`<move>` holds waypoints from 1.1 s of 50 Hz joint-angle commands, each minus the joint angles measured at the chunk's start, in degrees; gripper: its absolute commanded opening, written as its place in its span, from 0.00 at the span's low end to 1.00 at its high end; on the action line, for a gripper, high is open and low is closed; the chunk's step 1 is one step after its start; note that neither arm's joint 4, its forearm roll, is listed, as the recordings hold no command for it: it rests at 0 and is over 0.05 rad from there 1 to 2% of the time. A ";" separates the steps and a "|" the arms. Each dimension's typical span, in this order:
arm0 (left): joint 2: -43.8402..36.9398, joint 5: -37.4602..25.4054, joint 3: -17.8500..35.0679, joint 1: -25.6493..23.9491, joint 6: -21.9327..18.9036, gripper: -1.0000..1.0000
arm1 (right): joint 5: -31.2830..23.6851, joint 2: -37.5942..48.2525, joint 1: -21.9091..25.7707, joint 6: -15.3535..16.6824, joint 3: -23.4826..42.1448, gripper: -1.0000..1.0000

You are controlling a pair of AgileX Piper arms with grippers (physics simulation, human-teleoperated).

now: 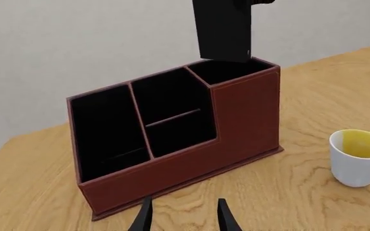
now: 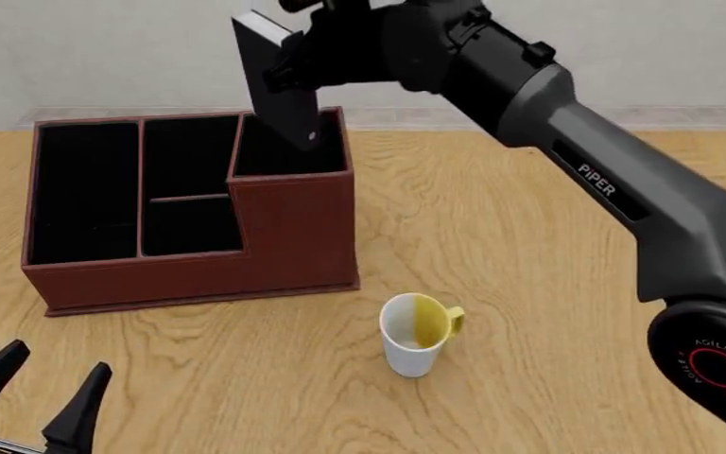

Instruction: Pick up the book and place it in the right compartment of the caddy.

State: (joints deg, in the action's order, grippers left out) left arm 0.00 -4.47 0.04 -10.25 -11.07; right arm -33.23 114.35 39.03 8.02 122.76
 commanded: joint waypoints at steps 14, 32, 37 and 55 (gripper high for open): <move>0.00 -0.70 -0.02 0.15 0.20 1.00 | 1.68 2.21 -1.17 -1.08 1.09 0.00; 0.00 -1.62 -0.03 0.33 0.16 1.00 | 4.71 4.05 -1.88 -2.49 -0.83 0.00; 0.00 -1.66 -0.03 0.32 0.17 1.00 | 5.12 4.21 -1.85 -2.77 -1.09 0.00; -0.01 -2.26 -0.03 0.62 0.41 1.00 | 8.15 5.14 -1.81 -4.24 -3.93 0.00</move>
State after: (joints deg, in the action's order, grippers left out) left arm -0.01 -6.45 0.00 -9.83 -10.79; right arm -26.99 119.66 37.16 5.87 119.72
